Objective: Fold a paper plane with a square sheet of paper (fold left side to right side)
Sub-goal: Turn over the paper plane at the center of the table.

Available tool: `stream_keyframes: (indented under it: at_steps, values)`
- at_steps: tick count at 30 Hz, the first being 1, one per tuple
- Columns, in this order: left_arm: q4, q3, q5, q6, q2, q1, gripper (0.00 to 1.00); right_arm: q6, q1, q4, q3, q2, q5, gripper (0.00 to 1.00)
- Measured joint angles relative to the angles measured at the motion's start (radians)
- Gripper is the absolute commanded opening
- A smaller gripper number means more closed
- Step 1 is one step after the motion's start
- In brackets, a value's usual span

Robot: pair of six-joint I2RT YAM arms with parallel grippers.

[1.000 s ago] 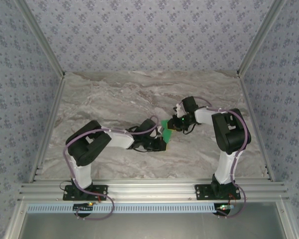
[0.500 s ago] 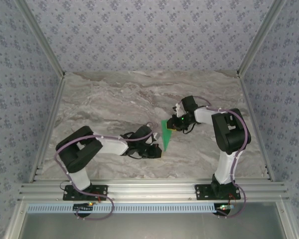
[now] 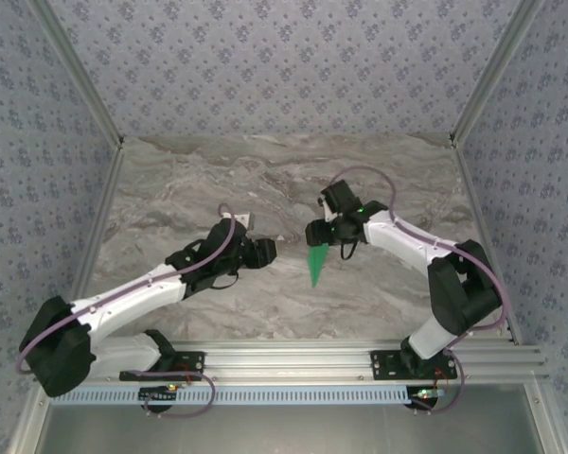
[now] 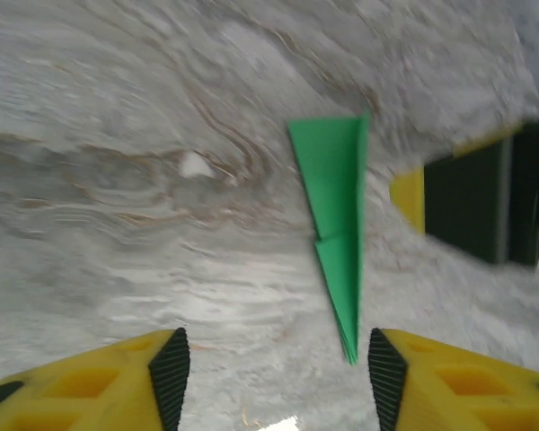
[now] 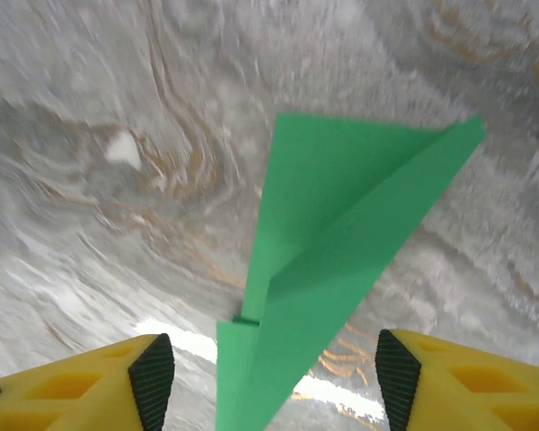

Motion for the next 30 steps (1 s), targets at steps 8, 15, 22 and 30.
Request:
stream_keyframes:
  at_steps: [8,15,22,30]
  values:
    - [-0.031,-0.074,-0.121,-0.033,-0.1,0.01,0.63,0.061,0.057,-0.07,0.016,0.151,0.155,0.47]
    - [-0.065,-0.098,-0.158,-0.045,-0.124,0.01,0.64,0.075,0.061,-0.091,0.024,0.148,0.173,0.12]
    - [-0.09,-0.098,-0.18,-0.045,-0.134,0.01,0.65,0.055,0.063,-0.045,-0.005,-0.023,0.079,0.0]
    - [-0.109,-0.098,-0.195,-0.045,-0.152,0.01,0.65,0.066,-0.029,0.241,-0.217,-0.106,-0.265,0.05]
